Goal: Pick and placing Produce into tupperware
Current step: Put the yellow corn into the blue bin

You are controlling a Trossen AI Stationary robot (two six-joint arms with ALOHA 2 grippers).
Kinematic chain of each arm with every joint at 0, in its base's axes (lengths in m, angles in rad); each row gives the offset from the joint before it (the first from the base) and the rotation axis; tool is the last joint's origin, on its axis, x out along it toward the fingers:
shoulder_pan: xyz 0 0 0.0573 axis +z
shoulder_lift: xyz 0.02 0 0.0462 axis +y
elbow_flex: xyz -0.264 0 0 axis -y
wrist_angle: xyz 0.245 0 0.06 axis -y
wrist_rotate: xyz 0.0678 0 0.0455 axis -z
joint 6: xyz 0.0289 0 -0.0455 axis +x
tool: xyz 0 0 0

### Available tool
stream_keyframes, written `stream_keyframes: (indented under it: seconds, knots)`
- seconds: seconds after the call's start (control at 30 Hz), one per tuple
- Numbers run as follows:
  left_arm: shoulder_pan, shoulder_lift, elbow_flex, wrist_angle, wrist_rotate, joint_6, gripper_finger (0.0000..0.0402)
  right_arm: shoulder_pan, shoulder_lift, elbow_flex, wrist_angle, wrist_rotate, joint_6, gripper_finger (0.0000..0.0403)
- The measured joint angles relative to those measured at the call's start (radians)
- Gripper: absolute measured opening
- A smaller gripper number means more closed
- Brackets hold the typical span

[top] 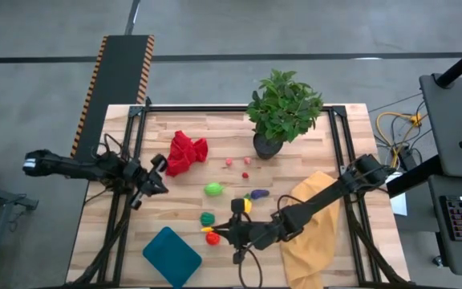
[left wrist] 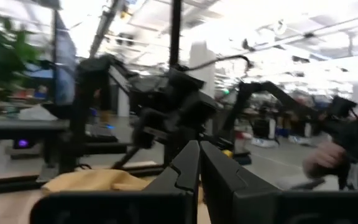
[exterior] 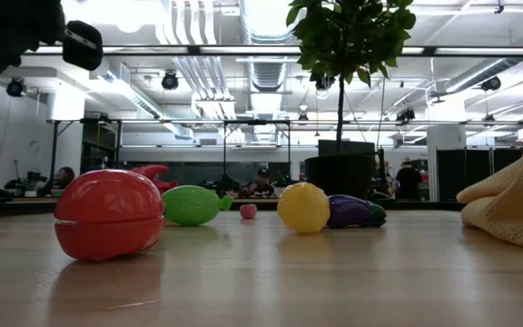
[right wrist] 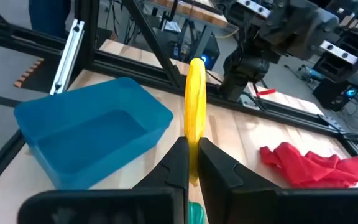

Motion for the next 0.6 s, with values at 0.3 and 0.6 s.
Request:
stream_keyframes:
  seconds: [0.3,0.6]
  knots:
    - [-0.171,0.184,-0.001,0.253,-0.117,0.238,0.0017,-0.002,-0.008,0.000,-0.002,0.072,-0.018,0.0017]
    - [-0.174,0.413,0.081,0.283,-0.235,0.264,0.0153,-0.028,-0.017,0.000,0.028,0.089,-0.028,0.0017]
